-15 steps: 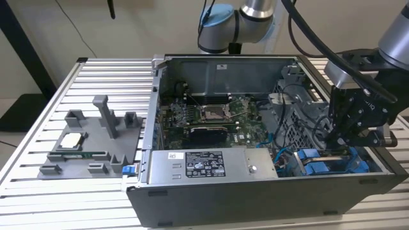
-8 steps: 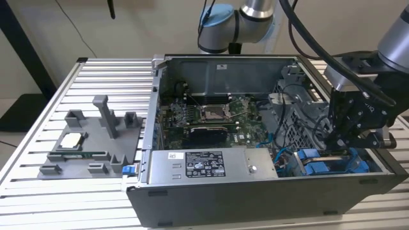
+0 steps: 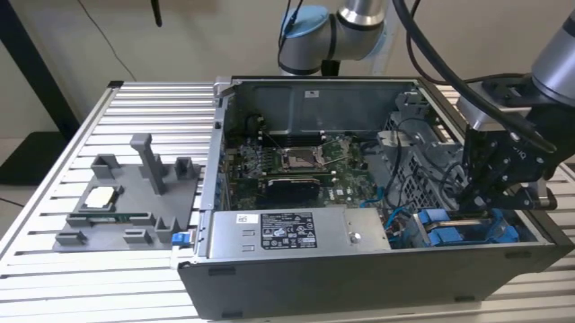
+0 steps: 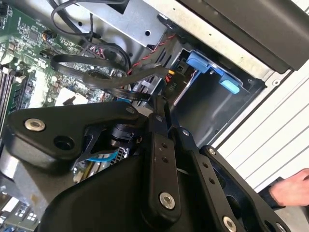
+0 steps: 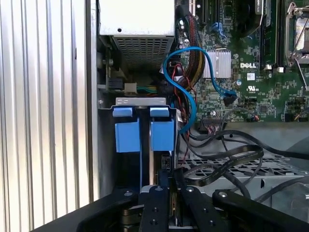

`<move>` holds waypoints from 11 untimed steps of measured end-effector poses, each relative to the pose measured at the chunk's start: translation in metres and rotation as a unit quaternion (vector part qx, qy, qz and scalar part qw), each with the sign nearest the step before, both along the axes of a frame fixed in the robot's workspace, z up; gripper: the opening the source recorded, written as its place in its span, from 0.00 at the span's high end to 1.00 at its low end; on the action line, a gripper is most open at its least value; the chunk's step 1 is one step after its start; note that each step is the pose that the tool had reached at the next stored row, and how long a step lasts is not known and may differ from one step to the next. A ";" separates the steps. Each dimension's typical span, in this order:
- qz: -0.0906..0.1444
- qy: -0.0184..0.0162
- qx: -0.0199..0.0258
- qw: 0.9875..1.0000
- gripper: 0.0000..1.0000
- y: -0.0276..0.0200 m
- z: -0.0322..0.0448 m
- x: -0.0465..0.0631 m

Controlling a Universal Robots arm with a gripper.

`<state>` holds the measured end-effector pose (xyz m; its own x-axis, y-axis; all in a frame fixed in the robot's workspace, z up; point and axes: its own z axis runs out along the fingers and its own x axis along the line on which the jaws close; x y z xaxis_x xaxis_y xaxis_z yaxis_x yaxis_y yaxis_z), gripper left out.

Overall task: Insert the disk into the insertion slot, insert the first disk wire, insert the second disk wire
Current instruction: 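Insert the second disk wire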

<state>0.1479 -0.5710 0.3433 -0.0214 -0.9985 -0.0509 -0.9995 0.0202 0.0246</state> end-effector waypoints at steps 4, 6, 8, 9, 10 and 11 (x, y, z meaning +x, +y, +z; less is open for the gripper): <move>0.000 0.000 0.001 1.000 0.84 0.0000 -0.0019 0.000; 0.000 -0.001 0.002 1.000 0.84 0.0000 -0.0030 0.000; 0.000 -0.001 0.001 1.000 0.84 -0.0001 -0.0045 0.000; 0.000 -0.001 0.001 1.000 0.84 -0.0001 -0.0055 0.000; 0.000 -0.001 0.002 1.000 0.82 0.0000 -0.0063 0.000; 0.000 -0.001 0.002 1.000 0.82 0.0000 -0.0063 0.000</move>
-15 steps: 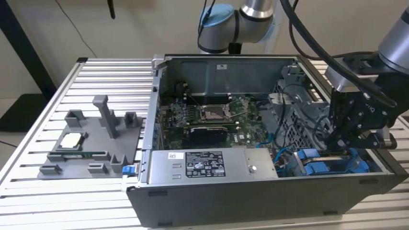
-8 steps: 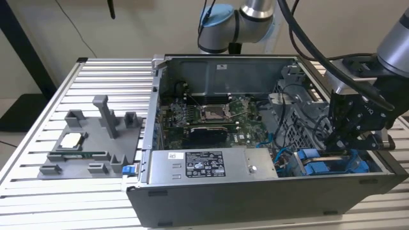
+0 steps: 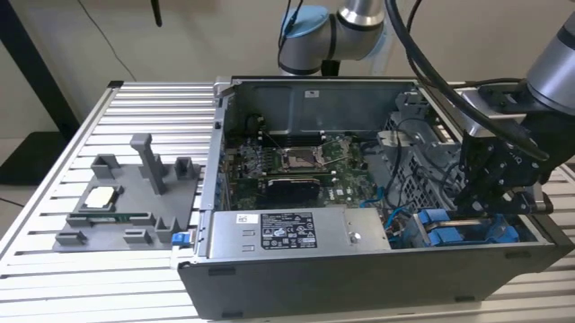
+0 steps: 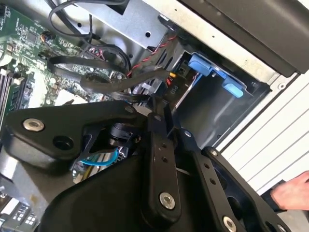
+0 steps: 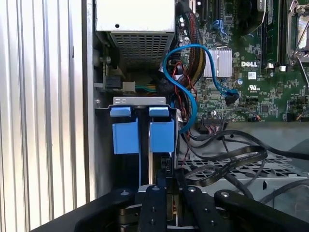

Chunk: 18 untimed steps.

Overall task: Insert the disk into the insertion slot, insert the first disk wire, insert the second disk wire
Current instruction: 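Insert the second disk wire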

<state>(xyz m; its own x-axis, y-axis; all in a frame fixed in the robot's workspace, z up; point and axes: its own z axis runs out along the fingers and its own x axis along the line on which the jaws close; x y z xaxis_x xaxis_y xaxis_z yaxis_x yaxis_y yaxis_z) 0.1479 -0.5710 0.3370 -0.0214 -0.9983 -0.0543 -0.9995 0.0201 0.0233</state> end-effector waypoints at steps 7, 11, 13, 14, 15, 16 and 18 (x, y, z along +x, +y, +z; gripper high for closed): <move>0.000 0.000 0.000 1.000 0.76 0.0000 0.0072 0.000; 0.000 0.000 0.000 1.000 0.76 0.0000 0.0094 0.000; 0.000 0.000 0.000 1.000 0.76 0.0000 0.0107 0.000; 0.000 0.000 0.000 1.000 0.76 0.0000 0.0114 0.000; 0.000 0.000 0.000 1.000 0.76 0.0000 0.0122 0.000; 0.000 0.000 0.000 1.000 0.76 0.0000 0.0132 0.000; 0.000 0.000 0.000 1.000 0.76 0.0000 0.0156 0.000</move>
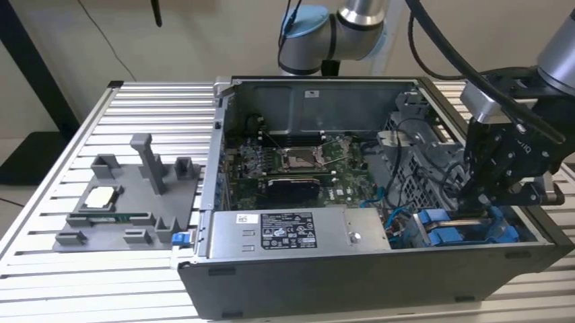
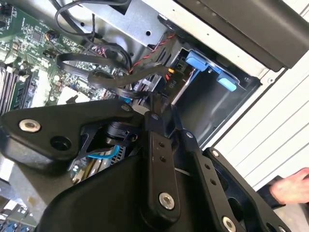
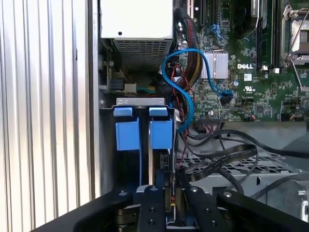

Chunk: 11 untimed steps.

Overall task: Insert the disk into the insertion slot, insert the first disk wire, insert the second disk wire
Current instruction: 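Insert the second disk wire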

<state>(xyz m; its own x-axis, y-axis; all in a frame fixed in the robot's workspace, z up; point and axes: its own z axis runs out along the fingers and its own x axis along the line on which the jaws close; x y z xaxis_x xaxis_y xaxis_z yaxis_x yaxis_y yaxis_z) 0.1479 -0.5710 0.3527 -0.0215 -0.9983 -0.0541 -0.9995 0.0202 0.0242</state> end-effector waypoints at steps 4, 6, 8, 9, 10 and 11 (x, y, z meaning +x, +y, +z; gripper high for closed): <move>0.000 0.000 0.000 1.000 0.76 0.0000 0.0057 0.000; 0.000 0.000 0.000 1.000 0.76 0.0000 0.0089 0.000; 0.000 0.000 0.000 1.000 0.76 0.0000 0.0119 0.000; 0.000 0.000 0.000 1.000 0.76 0.0000 0.0136 0.000; 0.000 0.000 0.000 1.000 0.76 0.0000 0.0151 0.000; 0.000 0.000 0.000 1.000 0.76 0.0000 0.0166 0.000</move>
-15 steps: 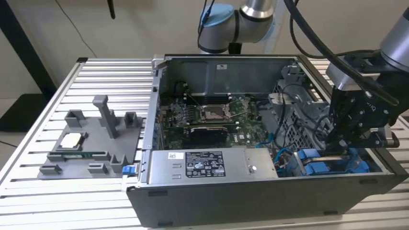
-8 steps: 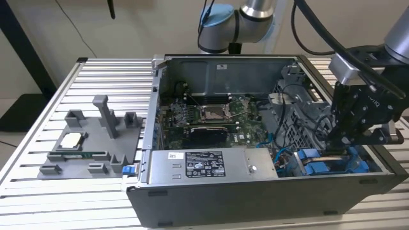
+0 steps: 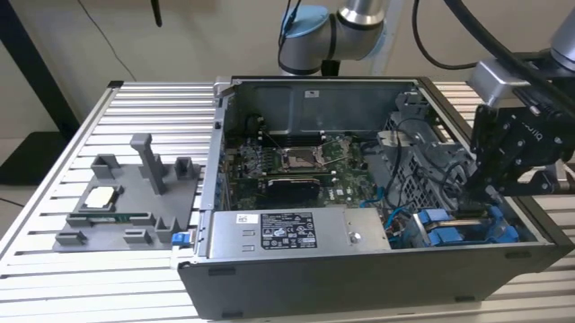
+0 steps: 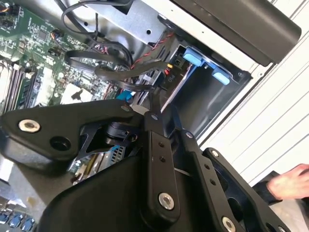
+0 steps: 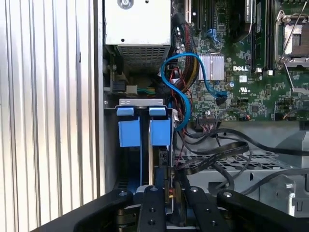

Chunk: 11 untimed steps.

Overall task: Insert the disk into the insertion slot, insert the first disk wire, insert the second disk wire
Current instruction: 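Insert the second disk wire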

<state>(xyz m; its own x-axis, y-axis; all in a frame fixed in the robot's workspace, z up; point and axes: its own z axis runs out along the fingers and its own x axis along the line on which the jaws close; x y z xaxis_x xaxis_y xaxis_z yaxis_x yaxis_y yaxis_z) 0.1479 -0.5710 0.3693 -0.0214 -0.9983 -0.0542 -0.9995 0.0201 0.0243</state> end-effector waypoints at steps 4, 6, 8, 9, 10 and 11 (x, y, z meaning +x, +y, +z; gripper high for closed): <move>0.000 0.000 0.000 1.000 0.76 0.0000 0.0057 0.000; 0.000 0.000 0.000 1.000 0.76 0.0000 0.0084 0.000; 0.000 0.000 0.000 1.000 0.76 0.0000 0.0108 0.000; 0.000 0.000 0.000 1.000 0.76 0.0000 0.0117 0.000; 0.000 0.000 0.000 1.000 0.76 0.0000 0.0125 0.000; 0.000 0.000 0.000 1.000 0.76 0.0000 0.0134 0.000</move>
